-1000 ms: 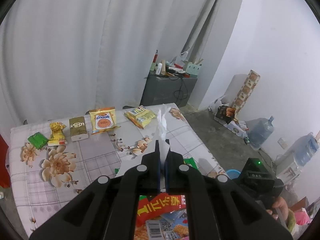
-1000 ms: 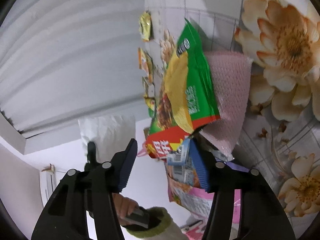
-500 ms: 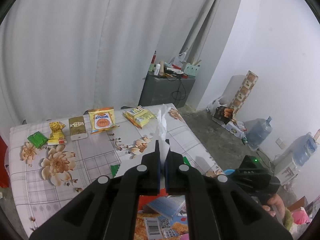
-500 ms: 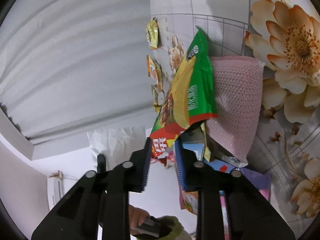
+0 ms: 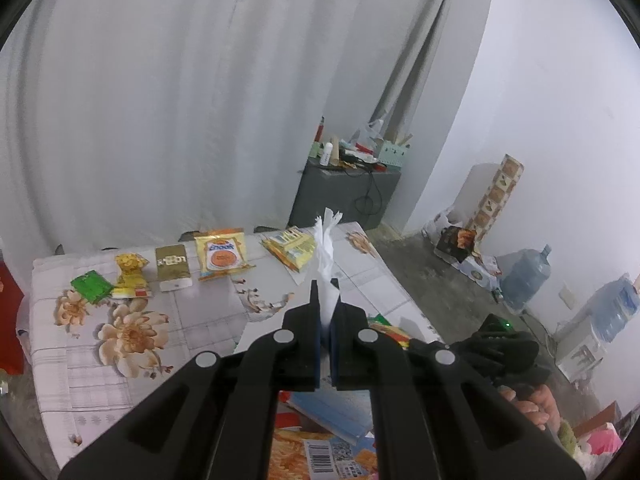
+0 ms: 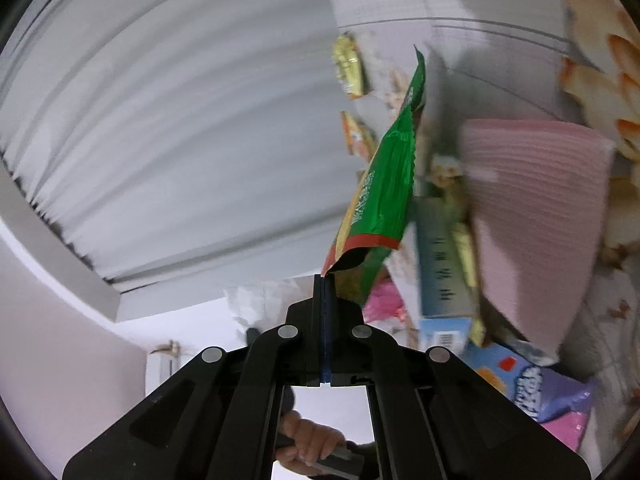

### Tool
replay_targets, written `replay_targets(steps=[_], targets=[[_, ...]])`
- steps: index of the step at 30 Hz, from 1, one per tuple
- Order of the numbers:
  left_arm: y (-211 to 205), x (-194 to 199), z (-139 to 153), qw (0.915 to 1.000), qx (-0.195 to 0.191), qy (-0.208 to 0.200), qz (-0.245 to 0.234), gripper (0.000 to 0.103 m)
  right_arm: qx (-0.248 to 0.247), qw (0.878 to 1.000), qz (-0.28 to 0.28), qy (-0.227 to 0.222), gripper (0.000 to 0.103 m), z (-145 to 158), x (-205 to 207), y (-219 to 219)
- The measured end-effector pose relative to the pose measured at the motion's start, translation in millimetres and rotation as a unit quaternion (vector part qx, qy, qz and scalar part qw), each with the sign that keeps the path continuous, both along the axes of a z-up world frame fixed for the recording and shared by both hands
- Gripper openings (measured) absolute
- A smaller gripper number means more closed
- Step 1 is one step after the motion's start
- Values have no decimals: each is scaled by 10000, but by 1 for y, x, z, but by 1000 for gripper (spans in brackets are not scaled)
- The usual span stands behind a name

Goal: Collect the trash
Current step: 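Carry the tissue and green chip bag over the blue wastebasket with both grippers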

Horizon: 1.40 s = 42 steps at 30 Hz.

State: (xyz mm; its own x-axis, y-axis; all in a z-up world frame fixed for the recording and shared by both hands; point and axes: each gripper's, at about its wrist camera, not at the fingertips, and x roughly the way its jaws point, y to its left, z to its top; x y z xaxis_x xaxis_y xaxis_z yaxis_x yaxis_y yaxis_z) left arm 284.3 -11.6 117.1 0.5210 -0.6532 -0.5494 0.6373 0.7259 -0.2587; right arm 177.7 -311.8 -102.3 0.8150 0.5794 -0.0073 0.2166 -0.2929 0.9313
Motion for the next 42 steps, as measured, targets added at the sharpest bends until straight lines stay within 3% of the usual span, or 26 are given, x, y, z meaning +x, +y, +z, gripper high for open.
replay_targets(steps=[14, 23, 33, 42], targets=[[19, -11, 41, 9972, -292, -588, 346, 3, -221, 9925, -253, -1172, 0, 55, -3, -18], [4, -34, 59, 9961, -424, -767, 21, 3, -532, 9826, -618, -1667, 0, 96, -46, -40], [-86, -76, 56, 9911, -391, -645, -1096, 3, -940, 9690, -1443, -1771, 0, 103, -131, -67], [-206, -131, 42, 9722, -153, -487, -2283, 3, -1093, 9530, -2363, -1547, 0, 82, -188, -90]])
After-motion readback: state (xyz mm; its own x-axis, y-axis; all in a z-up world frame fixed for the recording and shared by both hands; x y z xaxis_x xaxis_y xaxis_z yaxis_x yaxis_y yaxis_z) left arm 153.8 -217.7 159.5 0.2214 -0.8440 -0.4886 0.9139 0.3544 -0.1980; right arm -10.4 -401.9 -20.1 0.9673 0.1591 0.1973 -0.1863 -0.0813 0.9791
